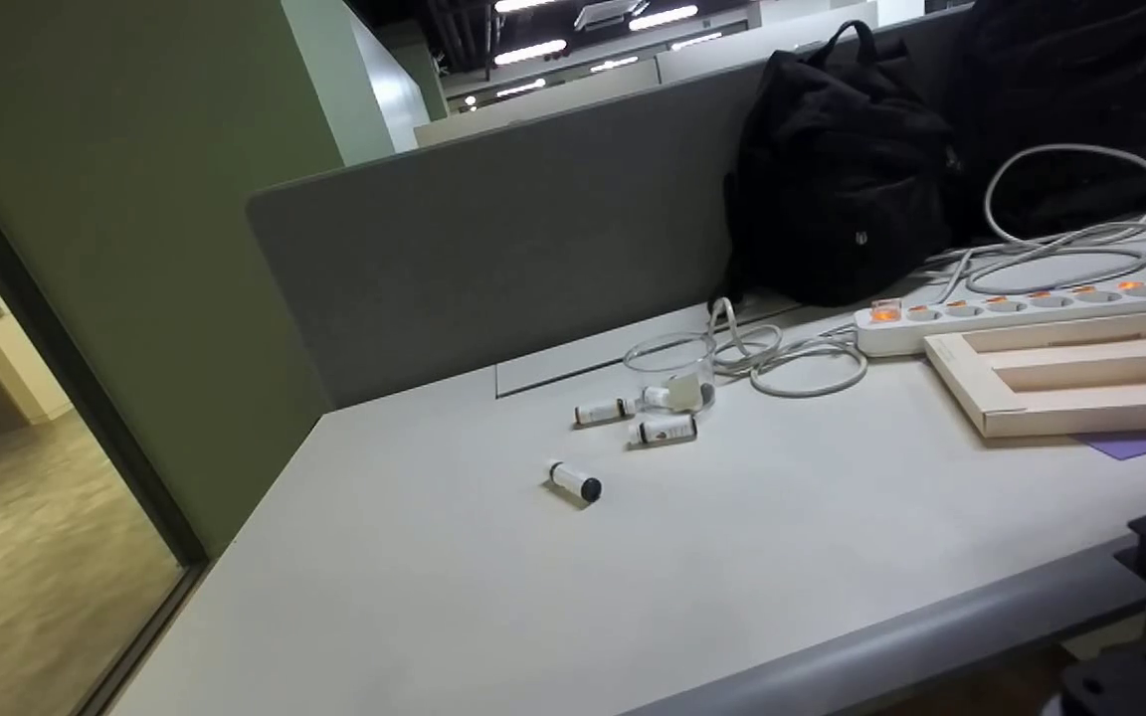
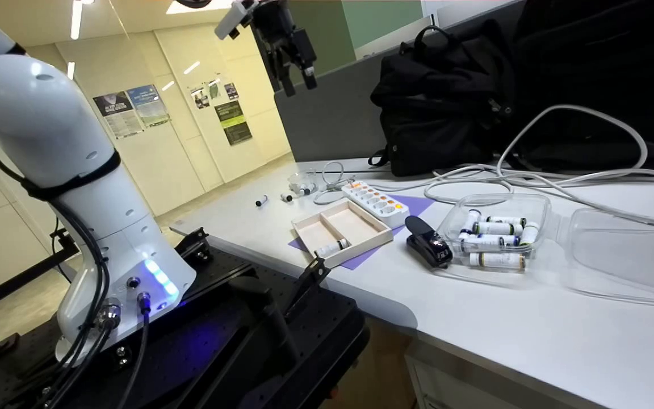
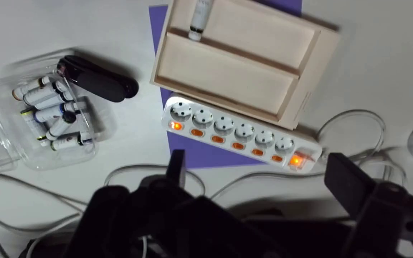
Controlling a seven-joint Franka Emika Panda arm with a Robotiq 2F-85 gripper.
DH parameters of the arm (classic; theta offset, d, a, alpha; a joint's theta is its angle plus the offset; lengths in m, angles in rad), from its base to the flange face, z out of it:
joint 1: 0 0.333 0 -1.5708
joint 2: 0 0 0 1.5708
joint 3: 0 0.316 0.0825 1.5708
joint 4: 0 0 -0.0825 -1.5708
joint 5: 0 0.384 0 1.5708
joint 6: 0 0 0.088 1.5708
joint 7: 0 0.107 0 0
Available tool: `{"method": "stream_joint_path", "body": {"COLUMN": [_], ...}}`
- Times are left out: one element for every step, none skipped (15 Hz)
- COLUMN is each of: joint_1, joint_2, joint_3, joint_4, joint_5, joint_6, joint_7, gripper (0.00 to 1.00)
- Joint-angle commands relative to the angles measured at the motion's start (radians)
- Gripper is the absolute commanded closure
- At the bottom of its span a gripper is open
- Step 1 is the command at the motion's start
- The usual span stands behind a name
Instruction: Turn off the switch in the far right of the adapter
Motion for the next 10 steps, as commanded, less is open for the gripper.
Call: {"method": "stream_joint_path", "body": {"joint_1": [0.007, 0.011, 0.009, 0.002, -0.013, -0.032, -0.03, -0.042, -0.051, -0.055], "joint_2": [0.209, 0.269, 0.326, 0.383, 0.457, 0.517, 0.381, 0.439, 0.483, 0.512], "joint_3": [-0.075, -0.094, -0.106, -0.113, -0.115, -0.114, -0.092, -0.092, -0.091, -0.089], "joint_4": [0.138, 0.18, 0.221, 0.266, 0.329, 0.395, 0.248, 0.297, 0.334, 0.358], "joint_5": [0.116, 0.164, 0.208, 0.245, 0.266, 0.267, 0.239, 0.249, 0.252, 0.252], "joint_6": [0.161, 0.192, 0.216, 0.227, 0.201, 0.096, 0.196, 0.16, 0.144, 0.139], "joint_7": [-0.062, -0.09, -0.112, -0.129, -0.127, -0.093, -0.115, -0.113, -0.113, -0.112], "gripper": [0.0, 0.0, 0.0, 0.0, 0.0, 0.0, 0.0, 0.0, 0.0, 0.0]}}
